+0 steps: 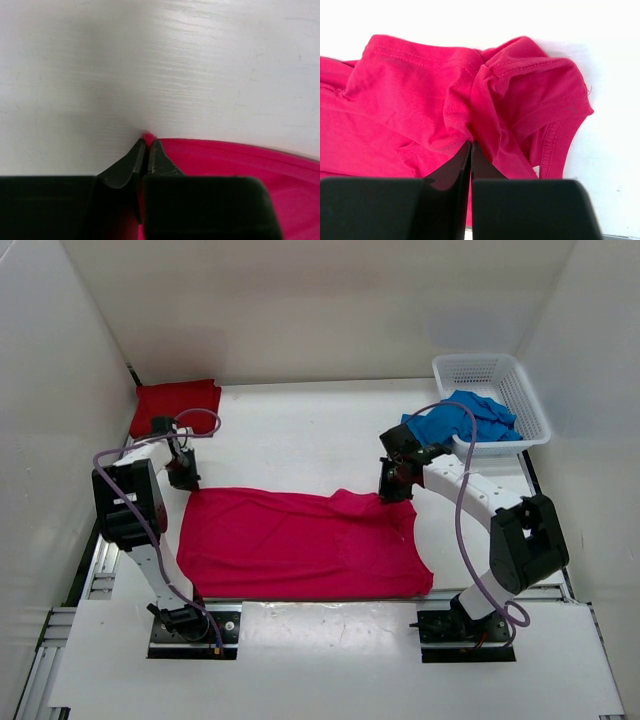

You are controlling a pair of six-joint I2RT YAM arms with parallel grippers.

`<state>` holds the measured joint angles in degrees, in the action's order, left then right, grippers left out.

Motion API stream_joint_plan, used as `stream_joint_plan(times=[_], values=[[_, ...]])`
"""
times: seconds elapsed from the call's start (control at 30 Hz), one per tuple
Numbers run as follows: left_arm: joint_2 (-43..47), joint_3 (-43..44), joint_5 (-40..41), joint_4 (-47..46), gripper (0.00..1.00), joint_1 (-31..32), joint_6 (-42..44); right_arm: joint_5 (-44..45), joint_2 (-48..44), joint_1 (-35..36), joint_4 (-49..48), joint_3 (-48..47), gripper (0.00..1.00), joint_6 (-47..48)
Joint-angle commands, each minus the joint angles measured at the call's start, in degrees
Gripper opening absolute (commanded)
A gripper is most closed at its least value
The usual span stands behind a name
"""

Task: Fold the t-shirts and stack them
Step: Grap the side of the flattened tshirt furthest away from the robot with both arms, then fold the other side of the tshirt into a rectangle

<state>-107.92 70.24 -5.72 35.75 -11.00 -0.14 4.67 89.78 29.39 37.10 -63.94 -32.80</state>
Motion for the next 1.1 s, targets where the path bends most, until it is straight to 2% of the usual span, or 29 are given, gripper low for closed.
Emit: stream_joint_plan(times=[0.0,0.1,0.2,0.47,0.53,0.63,0.93,1.03,1.07], values=[[-0.89,-1.24,-1.4,0.73,0.1,0.19,0.14,1.75,0.4,0.06,0.78,-3.11,0.0,0.36],[1.39,-2.47,-1.4,0.73,0.1,0.19,0.14,2.8,-0.12,0.06,2.62,-3.12,0.0,0.89],[7.53,-4.84,0.0,0.73,0.1,0.19,0.14,3.42,-3.02,0.06,3.33,-1.81,0.0,0.89],[29.93,-18.79,0.52,0.73,0.1,0.19,0.14,4.47,-13.56,0.06,3.33,11.18,0.0,-0.95],[32.15,-21.53,2.01,0.73,0.1,0.19,0.14,2.99,-14.1,0.06,1.66,13.57,0.0,-2.27],[33.3,-24.79,3.78,0.73,0.1,0.19,0.14,2.98,-14.63,0.06,0.34,16.3,0.0,-3.58],[31.01,-24.27,3.78,0.73,0.11,-1.3,0.14,1.93,-12.52,0.67,-1.86,17.01,0.0,-4.12],[31.01,-22.17,2.91,0.73,0.12,-1.3,0.14,1.93,-12.0,0.67,-2.38,16.05,0.0,-4.12],[29.97,-19.72,2.38,0.73,0.12,-1.3,0.14,2.62,-10.95,0.67,-2.39,13.17,0.0,-3.51]])
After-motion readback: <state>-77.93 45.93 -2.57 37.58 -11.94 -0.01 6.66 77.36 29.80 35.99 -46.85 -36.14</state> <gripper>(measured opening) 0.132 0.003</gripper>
